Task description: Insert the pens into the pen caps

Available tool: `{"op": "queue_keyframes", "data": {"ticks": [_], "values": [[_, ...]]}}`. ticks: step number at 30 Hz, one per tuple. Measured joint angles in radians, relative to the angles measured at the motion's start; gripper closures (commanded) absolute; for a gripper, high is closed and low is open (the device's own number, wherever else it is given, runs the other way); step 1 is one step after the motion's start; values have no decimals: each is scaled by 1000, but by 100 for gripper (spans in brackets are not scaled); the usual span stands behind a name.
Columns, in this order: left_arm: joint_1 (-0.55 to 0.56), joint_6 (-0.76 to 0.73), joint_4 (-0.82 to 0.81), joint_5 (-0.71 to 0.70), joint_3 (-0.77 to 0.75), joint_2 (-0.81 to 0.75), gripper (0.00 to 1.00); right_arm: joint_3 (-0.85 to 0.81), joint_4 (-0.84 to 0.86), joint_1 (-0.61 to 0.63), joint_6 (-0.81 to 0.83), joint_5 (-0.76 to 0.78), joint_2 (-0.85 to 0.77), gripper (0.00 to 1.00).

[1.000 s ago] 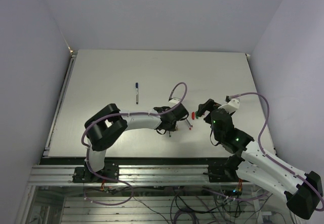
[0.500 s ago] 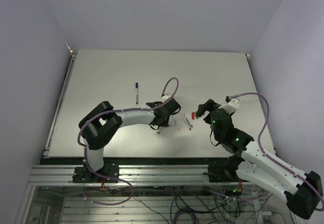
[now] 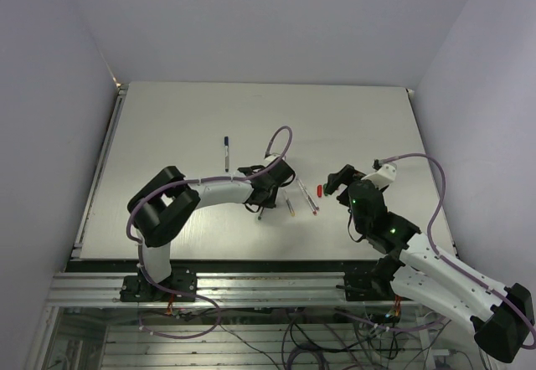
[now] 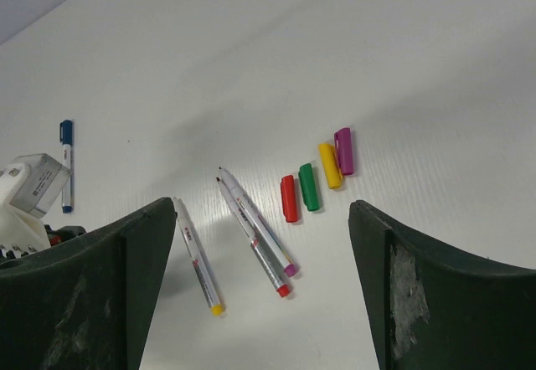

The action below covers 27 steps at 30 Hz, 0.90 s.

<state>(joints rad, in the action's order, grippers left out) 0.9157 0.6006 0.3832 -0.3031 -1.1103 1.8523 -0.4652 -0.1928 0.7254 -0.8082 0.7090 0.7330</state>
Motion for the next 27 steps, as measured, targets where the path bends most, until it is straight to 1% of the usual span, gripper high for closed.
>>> {"op": "queue_keyframes", "data": {"ticks": [5, 13, 15, 16, 18, 19, 23, 27], "values": [[-5, -13, -1, 9, 5, 1, 78, 0, -5, 0, -3, -5, -2, 16], [-5, -18, 17, 8, -12, 20, 78, 0, -20, 0, -15, -6, -33, 16], [-5, -18, 18, 8, -13, 21, 79, 0, -23, 0, -19, -6, -33, 16], [-5, -18, 18, 8, -13, 21, 82, 0, -25, 0, -20, -6, -32, 16], [-5, -18, 18, 9, -13, 22, 92, 0, -29, 0, -22, -6, -32, 16], [-5, -18, 18, 9, -13, 22, 93, 0, -31, 0, -23, -6, -31, 16], [-5, -18, 18, 9, -14, 23, 93, -1, -47, 0, -29, -2, -24, 21], [-5, -18, 14, 9, -9, 15, 93, -35, -126, 0, -77, 39, 21, 31]]}}
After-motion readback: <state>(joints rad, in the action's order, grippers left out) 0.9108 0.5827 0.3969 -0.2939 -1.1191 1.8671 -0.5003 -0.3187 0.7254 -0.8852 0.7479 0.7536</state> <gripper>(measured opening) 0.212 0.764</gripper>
